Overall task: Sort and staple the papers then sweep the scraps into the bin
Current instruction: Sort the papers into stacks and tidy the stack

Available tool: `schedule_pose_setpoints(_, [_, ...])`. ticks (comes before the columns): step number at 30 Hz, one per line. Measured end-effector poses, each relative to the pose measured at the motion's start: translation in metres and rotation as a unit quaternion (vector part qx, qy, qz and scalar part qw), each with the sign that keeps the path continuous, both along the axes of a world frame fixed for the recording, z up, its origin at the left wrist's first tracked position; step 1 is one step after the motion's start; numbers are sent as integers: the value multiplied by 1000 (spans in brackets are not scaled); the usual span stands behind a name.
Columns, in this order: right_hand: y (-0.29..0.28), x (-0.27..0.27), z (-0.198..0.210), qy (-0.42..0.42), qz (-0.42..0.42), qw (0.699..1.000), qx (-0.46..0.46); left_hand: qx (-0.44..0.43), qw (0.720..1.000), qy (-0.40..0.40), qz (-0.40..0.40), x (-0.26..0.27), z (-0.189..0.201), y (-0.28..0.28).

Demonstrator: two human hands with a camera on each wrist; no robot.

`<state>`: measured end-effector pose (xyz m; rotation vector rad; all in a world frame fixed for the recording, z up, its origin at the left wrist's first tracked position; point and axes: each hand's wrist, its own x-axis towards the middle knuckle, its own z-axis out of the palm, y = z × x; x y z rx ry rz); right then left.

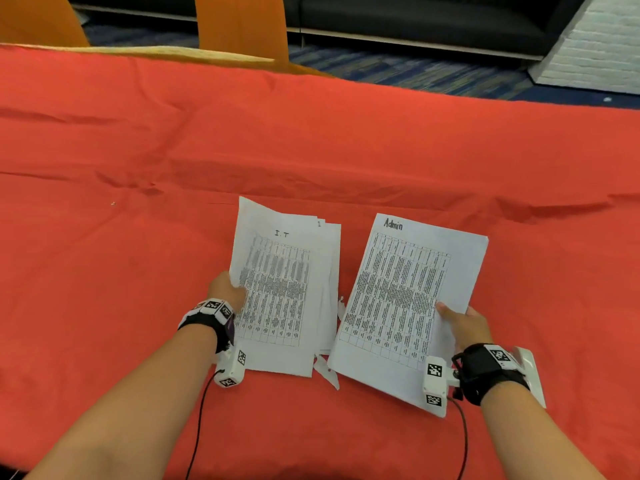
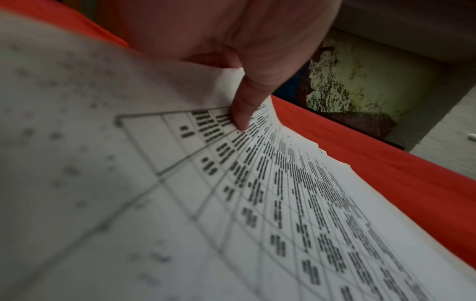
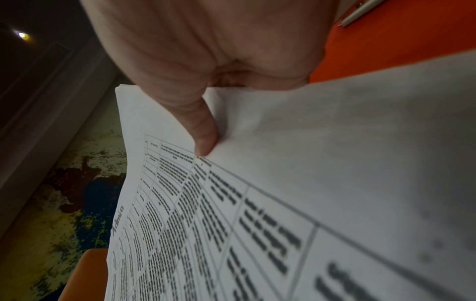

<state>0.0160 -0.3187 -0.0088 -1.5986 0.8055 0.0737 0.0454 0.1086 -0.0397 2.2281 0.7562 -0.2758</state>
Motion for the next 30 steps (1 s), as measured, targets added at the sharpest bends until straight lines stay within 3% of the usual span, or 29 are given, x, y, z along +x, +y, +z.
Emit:
schedule_pose_setpoints(9, [0, -3, -7, 2, 10, 1000, -7, 109, 987, 93, -72, 4, -8, 21])
schedule_pose_setpoints(13, [0, -5, -10, 0, -1, 1000, -2, 88, 991, 68, -75, 3, -10, 15])
schedule_pose_setpoints(20, [-2, -6, -13, 3, -17, 1000, 3, 47, 999, 0, 11, -1, 7, 13])
schedule_pose_setpoints(30, [7, -4, -15, 4, -17, 1000, 24, 23, 996, -69, -42, -7, 46, 23])
